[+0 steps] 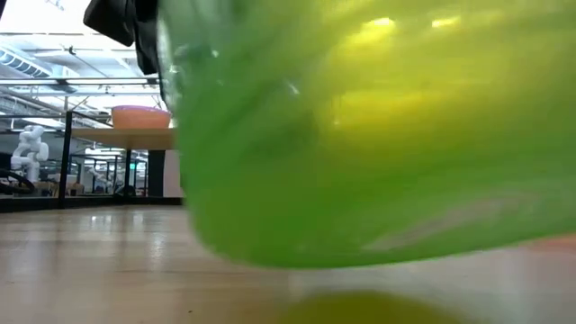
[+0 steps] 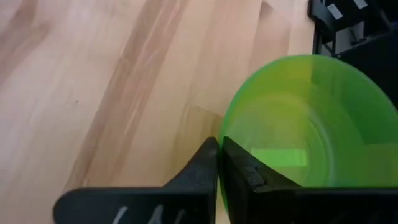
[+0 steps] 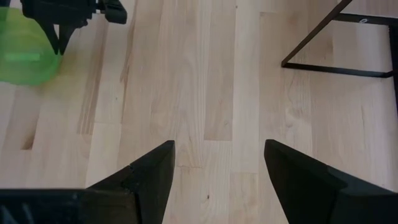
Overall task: Place and stack bowls onto a shelf
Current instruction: Stack the green bowl on the purple bowl on the shelf
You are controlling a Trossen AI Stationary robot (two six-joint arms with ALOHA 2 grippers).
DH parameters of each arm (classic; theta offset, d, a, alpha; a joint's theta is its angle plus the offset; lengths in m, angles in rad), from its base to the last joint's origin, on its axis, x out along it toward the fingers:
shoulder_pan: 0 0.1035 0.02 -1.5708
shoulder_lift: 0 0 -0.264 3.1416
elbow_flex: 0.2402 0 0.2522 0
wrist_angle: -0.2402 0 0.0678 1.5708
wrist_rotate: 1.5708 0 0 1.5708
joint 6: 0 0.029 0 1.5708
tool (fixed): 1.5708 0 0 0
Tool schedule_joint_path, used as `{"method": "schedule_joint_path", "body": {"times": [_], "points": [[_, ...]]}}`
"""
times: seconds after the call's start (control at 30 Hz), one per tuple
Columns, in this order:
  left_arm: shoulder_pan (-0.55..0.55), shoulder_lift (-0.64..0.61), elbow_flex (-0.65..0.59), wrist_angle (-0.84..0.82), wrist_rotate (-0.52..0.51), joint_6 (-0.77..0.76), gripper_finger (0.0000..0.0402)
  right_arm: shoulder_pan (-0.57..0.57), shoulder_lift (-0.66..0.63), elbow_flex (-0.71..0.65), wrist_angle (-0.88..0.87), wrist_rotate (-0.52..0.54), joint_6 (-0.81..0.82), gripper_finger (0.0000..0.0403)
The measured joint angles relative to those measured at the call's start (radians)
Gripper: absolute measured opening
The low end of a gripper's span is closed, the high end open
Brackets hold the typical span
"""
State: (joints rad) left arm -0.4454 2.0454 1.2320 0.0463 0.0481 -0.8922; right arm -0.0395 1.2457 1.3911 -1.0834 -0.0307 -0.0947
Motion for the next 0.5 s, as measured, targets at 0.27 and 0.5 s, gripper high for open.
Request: {"method": "schedule_joint_path", "body": {"times": [0.27,0.5], "points": [[0.006,-0.011,0.000,-0.025,0.000,-0.008,0.0005,0.000,0.000,0.000,0.013,0.000,0.000,0.0240],[0.044,-0.085,-0.001,-0.156,0.004,-0.019,0.0005,0.000,0.000,0.000,0.011,0.000,0.000,0.0240]]}}
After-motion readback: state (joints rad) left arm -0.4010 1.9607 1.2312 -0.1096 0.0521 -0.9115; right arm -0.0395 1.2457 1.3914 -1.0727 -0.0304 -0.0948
